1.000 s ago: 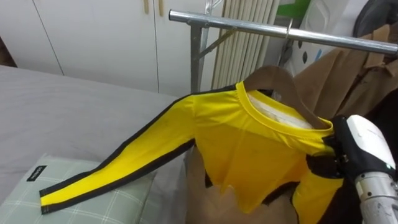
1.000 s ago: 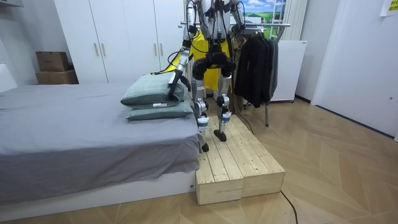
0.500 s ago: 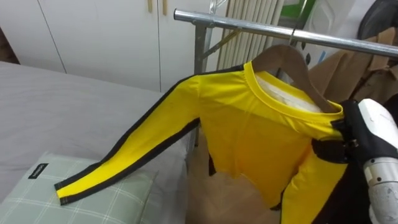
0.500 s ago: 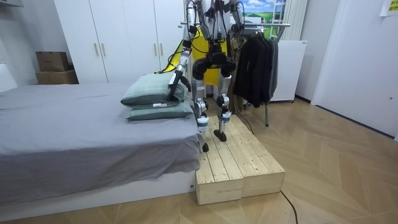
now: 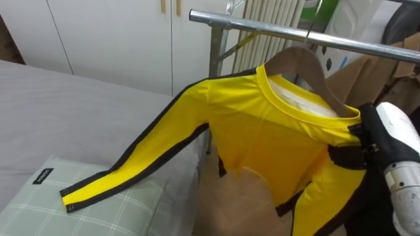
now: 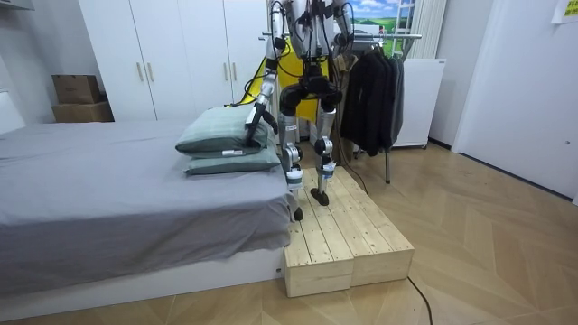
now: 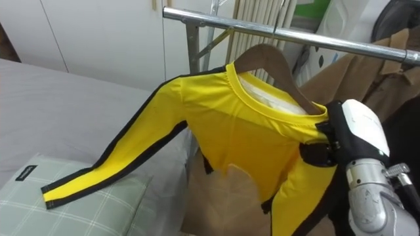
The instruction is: Hang clothes
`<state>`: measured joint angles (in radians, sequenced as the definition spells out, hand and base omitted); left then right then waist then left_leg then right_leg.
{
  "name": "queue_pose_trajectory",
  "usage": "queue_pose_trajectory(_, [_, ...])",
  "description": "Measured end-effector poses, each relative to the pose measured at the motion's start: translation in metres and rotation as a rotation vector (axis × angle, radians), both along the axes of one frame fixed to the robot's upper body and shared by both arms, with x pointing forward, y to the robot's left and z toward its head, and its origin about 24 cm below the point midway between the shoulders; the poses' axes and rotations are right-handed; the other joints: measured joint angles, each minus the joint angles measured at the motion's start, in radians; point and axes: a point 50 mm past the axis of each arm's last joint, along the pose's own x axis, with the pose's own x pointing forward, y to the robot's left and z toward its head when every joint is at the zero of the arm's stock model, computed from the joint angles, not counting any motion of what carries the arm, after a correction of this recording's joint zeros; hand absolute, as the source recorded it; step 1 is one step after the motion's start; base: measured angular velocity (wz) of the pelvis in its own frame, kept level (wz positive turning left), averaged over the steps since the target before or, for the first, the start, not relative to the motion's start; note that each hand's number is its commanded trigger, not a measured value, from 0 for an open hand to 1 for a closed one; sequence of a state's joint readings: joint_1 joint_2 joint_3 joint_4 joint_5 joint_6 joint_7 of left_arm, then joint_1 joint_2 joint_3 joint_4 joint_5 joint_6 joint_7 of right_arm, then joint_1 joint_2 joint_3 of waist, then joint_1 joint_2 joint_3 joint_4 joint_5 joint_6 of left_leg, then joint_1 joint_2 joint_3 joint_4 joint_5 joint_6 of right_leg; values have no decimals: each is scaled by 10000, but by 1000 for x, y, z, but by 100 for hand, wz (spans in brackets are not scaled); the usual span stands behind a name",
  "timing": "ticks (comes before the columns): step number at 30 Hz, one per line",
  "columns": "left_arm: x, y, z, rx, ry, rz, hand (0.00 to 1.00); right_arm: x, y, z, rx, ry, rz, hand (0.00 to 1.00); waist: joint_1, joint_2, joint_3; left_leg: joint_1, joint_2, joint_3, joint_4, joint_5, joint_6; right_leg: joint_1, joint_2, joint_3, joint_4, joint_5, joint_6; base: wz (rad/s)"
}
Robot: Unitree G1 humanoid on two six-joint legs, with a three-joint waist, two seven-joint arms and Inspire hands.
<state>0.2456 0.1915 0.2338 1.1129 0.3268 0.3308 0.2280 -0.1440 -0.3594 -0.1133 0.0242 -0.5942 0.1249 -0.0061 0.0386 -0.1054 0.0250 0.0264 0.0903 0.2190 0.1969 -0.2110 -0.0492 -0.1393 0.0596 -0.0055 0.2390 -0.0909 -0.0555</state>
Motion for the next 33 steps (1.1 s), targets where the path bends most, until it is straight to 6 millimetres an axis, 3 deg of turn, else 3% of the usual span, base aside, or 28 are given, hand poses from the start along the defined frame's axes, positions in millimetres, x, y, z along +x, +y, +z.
queue_pose_trajectory(6, [0,1,0,22,-33,-21,0,4,1,1,576,64,251,100,66,3,-2,29,7,4,13,-6,6,31,2,-2,-4,3,-5,0])
queue_pose_trajectory(11, [3,2,0,40,-292,-129,0,7,-2,-14,974,969,322,100,300,4,-3,34,5,0,46,-6,6,26,0,-7,-1,5,-8,0])
queue_pose_trajectory(33, [10,5,2,192,-554,-241,0,22,-16,-52,3185,2892,-38,100,459,-53,-32,124,-15,-311,159,-1,7,317,-72,-275,-29,15,-22,3])
